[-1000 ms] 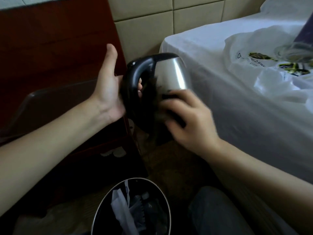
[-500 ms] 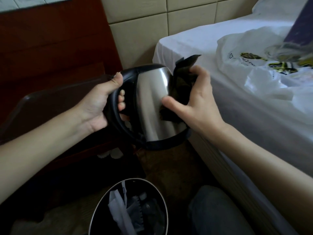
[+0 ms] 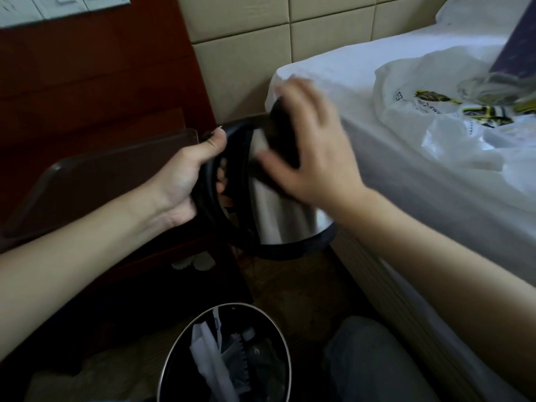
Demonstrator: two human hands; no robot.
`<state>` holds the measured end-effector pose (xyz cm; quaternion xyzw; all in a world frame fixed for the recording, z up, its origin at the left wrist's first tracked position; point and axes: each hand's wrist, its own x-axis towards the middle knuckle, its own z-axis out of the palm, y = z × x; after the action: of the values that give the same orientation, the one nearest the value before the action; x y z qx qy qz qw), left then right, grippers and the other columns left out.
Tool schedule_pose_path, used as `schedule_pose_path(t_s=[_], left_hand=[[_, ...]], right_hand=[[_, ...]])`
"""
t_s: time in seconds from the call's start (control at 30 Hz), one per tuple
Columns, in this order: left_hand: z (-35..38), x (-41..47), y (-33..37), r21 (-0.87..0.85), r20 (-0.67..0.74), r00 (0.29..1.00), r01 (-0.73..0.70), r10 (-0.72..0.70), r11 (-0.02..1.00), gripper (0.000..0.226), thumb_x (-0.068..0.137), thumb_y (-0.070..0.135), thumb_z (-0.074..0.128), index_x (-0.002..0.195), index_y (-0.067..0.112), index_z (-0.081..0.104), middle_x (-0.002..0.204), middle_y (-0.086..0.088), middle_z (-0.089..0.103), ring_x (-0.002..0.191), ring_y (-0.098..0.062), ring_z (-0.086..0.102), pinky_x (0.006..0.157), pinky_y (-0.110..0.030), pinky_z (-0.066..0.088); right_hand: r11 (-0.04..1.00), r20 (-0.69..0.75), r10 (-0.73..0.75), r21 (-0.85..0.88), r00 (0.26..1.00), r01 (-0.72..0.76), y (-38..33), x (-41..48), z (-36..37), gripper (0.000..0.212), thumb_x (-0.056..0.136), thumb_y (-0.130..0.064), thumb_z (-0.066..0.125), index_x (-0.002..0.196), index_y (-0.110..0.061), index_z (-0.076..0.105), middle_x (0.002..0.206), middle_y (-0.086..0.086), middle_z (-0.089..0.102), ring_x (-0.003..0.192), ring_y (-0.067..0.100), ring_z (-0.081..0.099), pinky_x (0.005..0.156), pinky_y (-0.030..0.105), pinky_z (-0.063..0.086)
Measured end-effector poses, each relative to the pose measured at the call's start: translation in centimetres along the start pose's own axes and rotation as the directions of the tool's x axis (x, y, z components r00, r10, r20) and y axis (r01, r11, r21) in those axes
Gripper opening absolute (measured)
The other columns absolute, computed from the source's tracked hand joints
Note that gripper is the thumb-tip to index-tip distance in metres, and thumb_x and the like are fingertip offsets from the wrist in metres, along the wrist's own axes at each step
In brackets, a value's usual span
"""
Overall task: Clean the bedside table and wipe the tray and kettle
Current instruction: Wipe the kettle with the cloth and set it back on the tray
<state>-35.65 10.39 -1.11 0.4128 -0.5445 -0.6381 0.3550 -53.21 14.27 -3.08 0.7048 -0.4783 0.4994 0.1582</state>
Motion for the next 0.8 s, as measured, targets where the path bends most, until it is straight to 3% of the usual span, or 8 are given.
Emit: schedule_pose_path(t_s=[0.1, 0.17, 0.3, 0.37, 0.47, 0.6, 0.7, 0.8], left_hand=[[-0.9, -0.3, 0.2, -0.045, -0.040, 0.999, -0.013, 0.011, 0.999, 0.037, 0.069, 0.053, 0.056, 0.065, 0.017, 0.048, 0.050, 0.007, 0.044, 0.042, -0.007, 0.039, 0.063, -0.031, 0.030], [-1.4, -0.6, 0.3, -0.045, -0.050, 0.999, -0.021, 0.018, 0.999, 0.038, 0.070, 0.053, 0.057, 0.065, 0.017, 0.047, 0.048, 0.008, 0.043, 0.040, -0.006, 0.037, 0.064, -0.031, 0.031], [-0.3, -0.3, -0.4, -0.066, -0.111, 0.994, -0.003, -0.004, 0.998, 0.035, 0.086, 0.049, 0.052, 0.070, 0.018, 0.050, 0.049, 0.007, 0.042, 0.040, -0.004, 0.037, 0.049, -0.020, 0.035], [0.7, 0.0, -0.6, -0.105, -0.107, 0.994, 0.002, -0.014, 0.994, 0.032, 0.089, 0.045, 0.047, 0.070, 0.019, 0.049, 0.047, 0.007, 0.042, 0.039, -0.003, 0.037, 0.040, -0.014, 0.032], [0.7, 0.1, -0.4, -0.087, -0.052, 0.999, -0.011, 0.007, 0.996, 0.034, 0.080, 0.049, 0.052, 0.066, 0.019, 0.046, 0.047, 0.007, 0.041, 0.042, -0.005, 0.037, 0.044, -0.017, 0.033], [-2.0, -0.1, 0.2, -0.054, 0.028, 0.999, -0.018, 0.019, 0.998, 0.046, 0.067, 0.060, 0.065, 0.057, 0.019, 0.048, 0.050, 0.006, 0.041, 0.043, -0.009, 0.040, 0.062, -0.030, 0.038], [-3.4, -0.3, 0.0, -0.087, 0.131, 0.987, -0.078, 0.089, 0.993, 0.048, 0.045, 0.063, 0.080, 0.053, 0.022, 0.056, 0.050, 0.007, 0.043, 0.042, -0.008, 0.040, 0.059, -0.028, 0.041], [-4.1, -0.3, -0.4, -0.092, 0.196, 0.969, -0.134, 0.150, 0.987, 0.049, 0.042, 0.064, 0.082, 0.051, 0.022, 0.058, 0.045, 0.008, 0.043, 0.038, -0.007, 0.039, 0.052, -0.022, 0.040]], right_hand=[[0.826, 0.039, 0.495, 0.288, 0.868, -0.484, 2.6, -0.3, -1.0, 0.050, 0.077, -0.047, 0.051, 0.115, -0.016, 0.052, 0.108, -0.003, 0.061, 0.102, 0.008, 0.054, 0.090, 0.023, 0.041], [0.805, 0.017, 0.524, 0.317, 0.852, -0.501, 2.6, -2.6, -1.2, 0.046, 0.077, -0.045, 0.050, 0.110, -0.014, 0.052, 0.103, -0.003, 0.060, 0.098, 0.009, 0.054, 0.089, 0.029, 0.043], [0.989, 0.008, 0.012, 0.146, 1.000, -0.013, -0.7, -4.8, -0.4, 0.045, 0.077, -0.033, 0.066, 0.110, -0.003, 0.059, 0.109, 0.015, 0.057, 0.103, 0.027, 0.050, 0.090, 0.035, 0.040], [0.956, 0.144, -0.292, 0.045, 0.945, 0.289, -2.0, -5.5, 1.1, 0.043, 0.078, -0.036, 0.068, 0.111, -0.010, 0.062, 0.113, 0.015, 0.061, 0.099, 0.031, 0.053, 0.084, 0.039, 0.044], [0.918, 0.150, -0.378, -0.072, 0.914, 0.391, -1.1, -7.6, 1.5, 0.037, 0.085, -0.039, 0.059, 0.115, -0.019, 0.051, 0.121, 0.009, 0.056, 0.098, 0.030, 0.052, 0.080, 0.038, 0.044], [0.985, -0.062, 0.047, 0.167, 0.997, -0.036, 2.5, -8.9, -0.7, 0.036, 0.084, -0.031, 0.059, 0.113, -0.014, 0.045, 0.116, 0.008, 0.046, 0.107, 0.022, 0.047, 0.096, 0.027, 0.038], [0.839, -0.005, 0.423, 0.381, 0.906, -0.389, 2.9, -8.0, -1.2, 0.026, 0.084, -0.028, 0.052, 0.108, -0.021, 0.045, 0.102, -0.010, 0.049, 0.094, 0.001, 0.048, 0.087, 0.011, 0.036], [0.607, 0.103, 0.617, 0.569, 0.780, -0.555, 2.8, -6.8, -1.6, 0.013, 0.090, -0.025, 0.049, 0.102, -0.021, 0.048, 0.090, -0.014, 0.054, 0.081, -0.009, 0.051, 0.077, 0.009, 0.039]])
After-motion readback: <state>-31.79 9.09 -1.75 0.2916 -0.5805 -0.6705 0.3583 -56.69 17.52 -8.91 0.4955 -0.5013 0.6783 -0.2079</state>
